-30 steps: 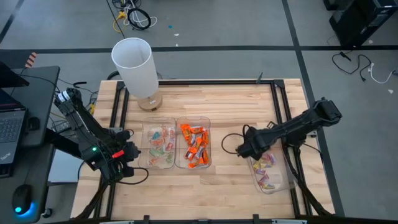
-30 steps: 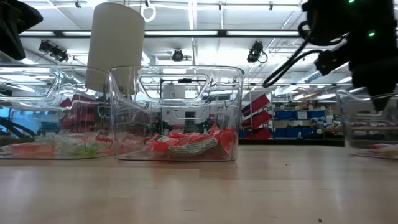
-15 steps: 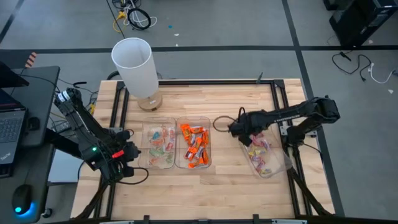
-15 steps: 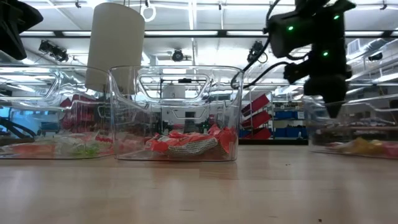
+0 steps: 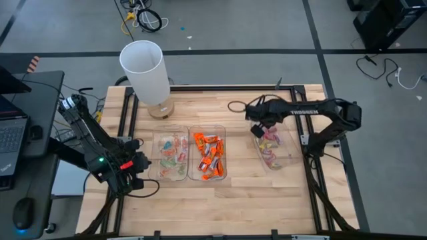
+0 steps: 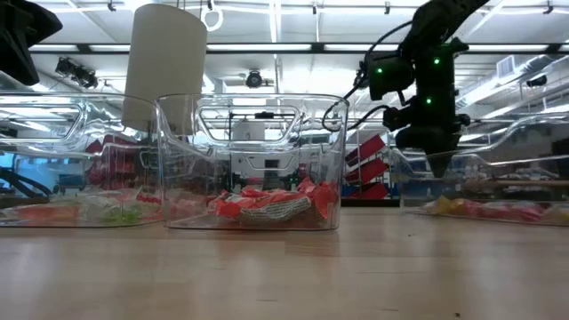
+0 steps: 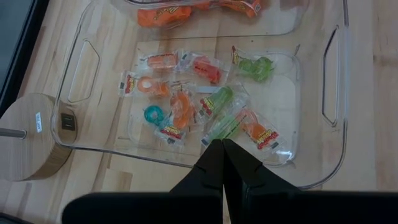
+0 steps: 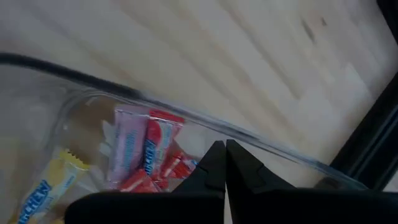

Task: Sort candy
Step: Move the bottom right transparent bin to the top right of the table

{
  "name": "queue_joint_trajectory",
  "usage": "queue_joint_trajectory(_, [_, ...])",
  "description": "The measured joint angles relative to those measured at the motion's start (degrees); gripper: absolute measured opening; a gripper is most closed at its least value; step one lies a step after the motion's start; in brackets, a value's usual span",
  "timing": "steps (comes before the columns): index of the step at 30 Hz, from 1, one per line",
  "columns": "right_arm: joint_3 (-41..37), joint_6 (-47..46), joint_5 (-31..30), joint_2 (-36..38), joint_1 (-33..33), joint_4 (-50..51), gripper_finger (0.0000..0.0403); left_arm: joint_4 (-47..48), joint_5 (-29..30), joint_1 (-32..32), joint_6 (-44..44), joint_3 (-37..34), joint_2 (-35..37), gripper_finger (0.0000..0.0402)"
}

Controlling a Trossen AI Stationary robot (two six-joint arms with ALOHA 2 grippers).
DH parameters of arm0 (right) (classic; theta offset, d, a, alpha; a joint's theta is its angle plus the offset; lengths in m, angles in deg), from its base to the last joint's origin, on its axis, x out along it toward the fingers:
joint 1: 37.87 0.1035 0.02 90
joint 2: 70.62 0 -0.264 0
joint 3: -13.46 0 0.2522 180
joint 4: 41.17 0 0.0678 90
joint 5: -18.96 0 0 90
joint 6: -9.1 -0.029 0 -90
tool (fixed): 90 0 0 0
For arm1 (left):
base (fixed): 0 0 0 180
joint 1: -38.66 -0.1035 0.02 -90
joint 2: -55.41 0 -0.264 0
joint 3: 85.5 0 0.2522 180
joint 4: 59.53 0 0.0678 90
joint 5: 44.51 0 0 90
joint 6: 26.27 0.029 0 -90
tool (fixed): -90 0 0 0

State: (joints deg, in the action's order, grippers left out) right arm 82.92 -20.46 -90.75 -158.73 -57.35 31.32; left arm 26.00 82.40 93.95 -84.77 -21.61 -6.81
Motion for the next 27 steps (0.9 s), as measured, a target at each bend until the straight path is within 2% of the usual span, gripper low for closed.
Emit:
queue_joint_trajectory(9, [0.0, 8.73, 0.05, 0.09, -11.53, -6.01, 0.0, 0.19, 0.18, 0.0, 0.0, 0.0, 0.0, 0.0])
queue_joint_trajectory(15, [0.74, 11.26, -0.01, 0.09, -17.38, -6.87, 0.0, 0.21, 0.19, 0.0, 0.0, -0.02, 0.0, 0.0])
queue_joint_trajectory(27, [4.47, 13.27, -0.2, 0.1, -25.32, -6.85, 0.0, 0.19, 0.84, 0.0, -0.02, -0.02, 0.0, 0.0])
